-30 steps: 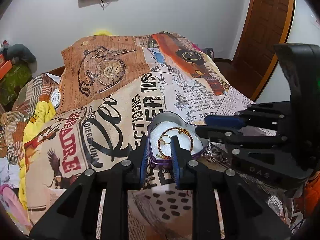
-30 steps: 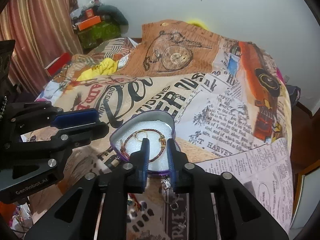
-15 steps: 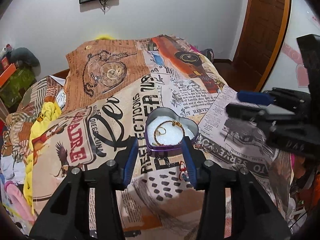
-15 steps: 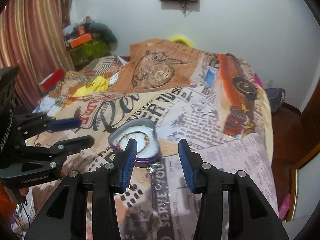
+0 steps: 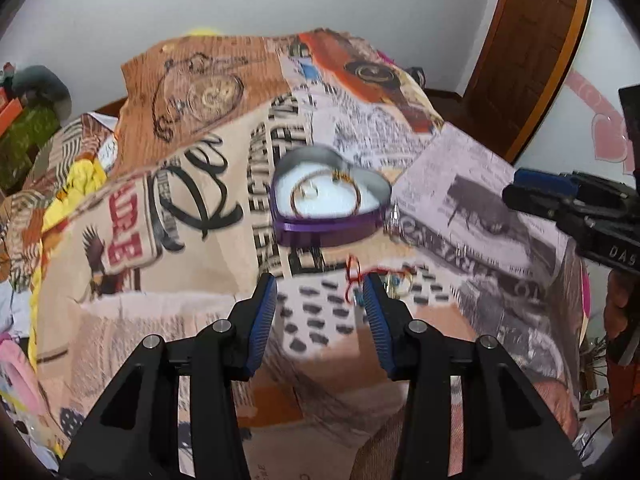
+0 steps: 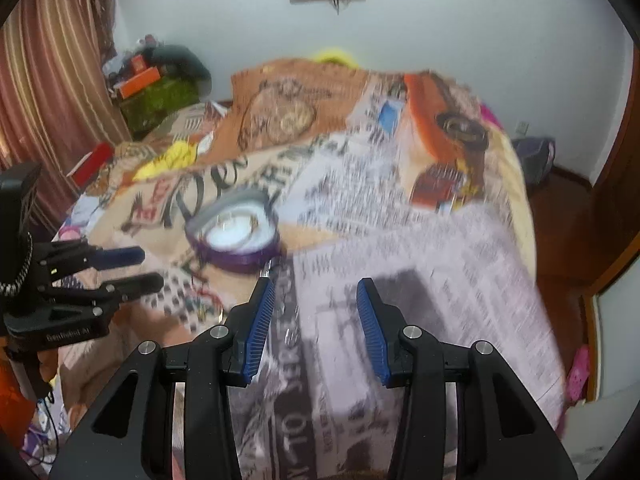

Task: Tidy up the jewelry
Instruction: 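Move the left tool to the red-corded blue-bead earrings beside the tin, then grasp the red-corded earrings with the left tool and lift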

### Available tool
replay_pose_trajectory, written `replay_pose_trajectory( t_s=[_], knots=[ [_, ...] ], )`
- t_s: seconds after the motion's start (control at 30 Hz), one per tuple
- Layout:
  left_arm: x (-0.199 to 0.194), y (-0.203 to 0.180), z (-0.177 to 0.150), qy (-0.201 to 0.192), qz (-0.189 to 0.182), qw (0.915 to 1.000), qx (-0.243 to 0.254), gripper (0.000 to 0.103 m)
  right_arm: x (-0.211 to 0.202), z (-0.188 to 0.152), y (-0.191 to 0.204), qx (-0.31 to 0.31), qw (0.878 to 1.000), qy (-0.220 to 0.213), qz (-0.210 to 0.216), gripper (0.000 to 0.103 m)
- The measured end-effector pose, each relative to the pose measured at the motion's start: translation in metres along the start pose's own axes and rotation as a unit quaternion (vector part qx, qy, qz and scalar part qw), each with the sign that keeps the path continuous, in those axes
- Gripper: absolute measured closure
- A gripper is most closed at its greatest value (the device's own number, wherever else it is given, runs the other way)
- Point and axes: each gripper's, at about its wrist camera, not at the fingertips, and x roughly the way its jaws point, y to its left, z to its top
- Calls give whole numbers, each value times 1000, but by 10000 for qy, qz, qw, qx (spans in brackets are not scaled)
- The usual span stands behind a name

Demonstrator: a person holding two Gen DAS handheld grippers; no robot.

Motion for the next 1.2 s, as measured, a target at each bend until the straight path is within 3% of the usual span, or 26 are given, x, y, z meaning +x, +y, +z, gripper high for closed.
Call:
replay_pose_trajectory(
  t_s=[0.23,0.67,0.73,0.87,1.03,1.2],
  knots=[
    [15,-4,-17,250,-46,9997,35,59,23,-29,7,17,9988,465,164,64],
    [32,-10,-10,145,-162,9997,143,64,40,-33,7,154,9983,469,298,64],
    [34,-12,-8,128,-177,9995,208,64,41,-32,8,134,9985,449,280,66],
    [39,-13,-4,101,-244,9994,238,64,44,-30,7,116,9987,450,226,80],
    [42,-16,-2,88,-398,9986,334,74,46,-30,8,32,9989,427,170,91],
    [46,-19,0,108,-620,9973,388,90,45,-30,9,-11,9991,402,134,93]
  ],
)
